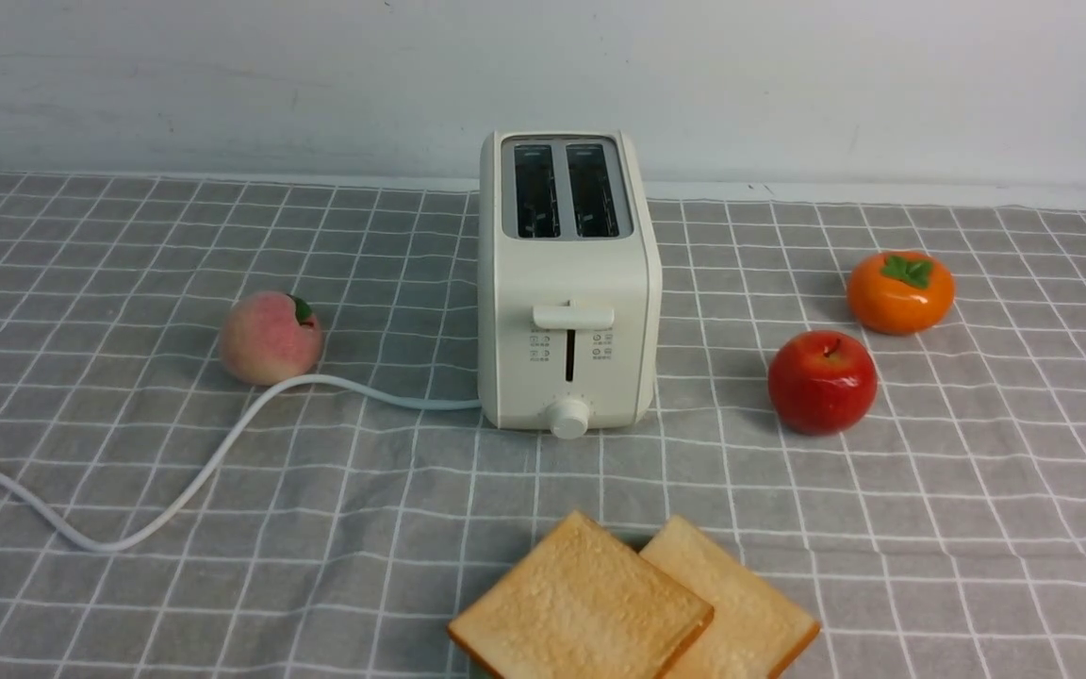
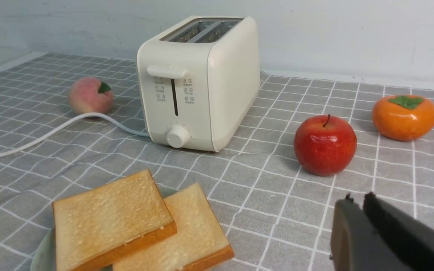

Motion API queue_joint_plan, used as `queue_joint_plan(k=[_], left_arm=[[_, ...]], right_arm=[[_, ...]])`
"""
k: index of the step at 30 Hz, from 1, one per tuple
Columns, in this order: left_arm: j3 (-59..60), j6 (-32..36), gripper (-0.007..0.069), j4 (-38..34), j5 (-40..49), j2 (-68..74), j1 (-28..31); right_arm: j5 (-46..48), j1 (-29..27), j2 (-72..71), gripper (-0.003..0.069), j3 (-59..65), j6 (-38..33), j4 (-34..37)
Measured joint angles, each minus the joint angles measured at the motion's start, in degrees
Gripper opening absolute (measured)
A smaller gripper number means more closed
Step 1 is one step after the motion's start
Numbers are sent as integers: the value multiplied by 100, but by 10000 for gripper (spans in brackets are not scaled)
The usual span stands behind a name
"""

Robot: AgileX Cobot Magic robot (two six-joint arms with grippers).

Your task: Take toasted bread from bread machine on grey coffee table place on plate.

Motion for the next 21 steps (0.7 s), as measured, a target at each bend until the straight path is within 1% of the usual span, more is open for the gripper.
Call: queue_joint_plan(k=[3, 5, 9, 10, 11, 12, 14, 15, 16, 18, 21], left_arm=[[0, 0, 34, 0, 0, 0, 0], [0, 0, 36, 0, 0, 0, 0], [0, 2, 39, 0, 0, 0, 0], [0, 2, 39, 0, 0, 0, 0], [0, 2, 39, 0, 0, 0, 0], [0, 2, 39, 0, -5, 0, 0], [0, 2, 39, 0, -5, 0, 0], [0, 2, 39, 0, -5, 0, 0], [0, 2, 39, 0, -5, 0, 0], [0, 2, 40, 0, -5, 0, 0], [0, 2, 48, 0, -5, 0, 0]], right_arm=[[18, -17, 0, 51, 0, -95, -19], [18, -126, 0, 53, 0, -158, 36], [96, -858, 0, 54, 0, -609, 214], [116, -957, 0, 54, 0, -638, 255], [188, -1218, 0, 55, 0, -820, 364], [227, -1668, 2, 56, 47, -1013, 576], [244, -2167, 5, 59, 209, -1182, 898], [250, -2220, 5, 59, 232, -1209, 936], [244, -2530, 10, 62, 413, -1270, 1180], [245, -2751, -1, 64, 768, -1308, 1430], [223, -2757, -54, 69, 1132, -1308, 1533]])
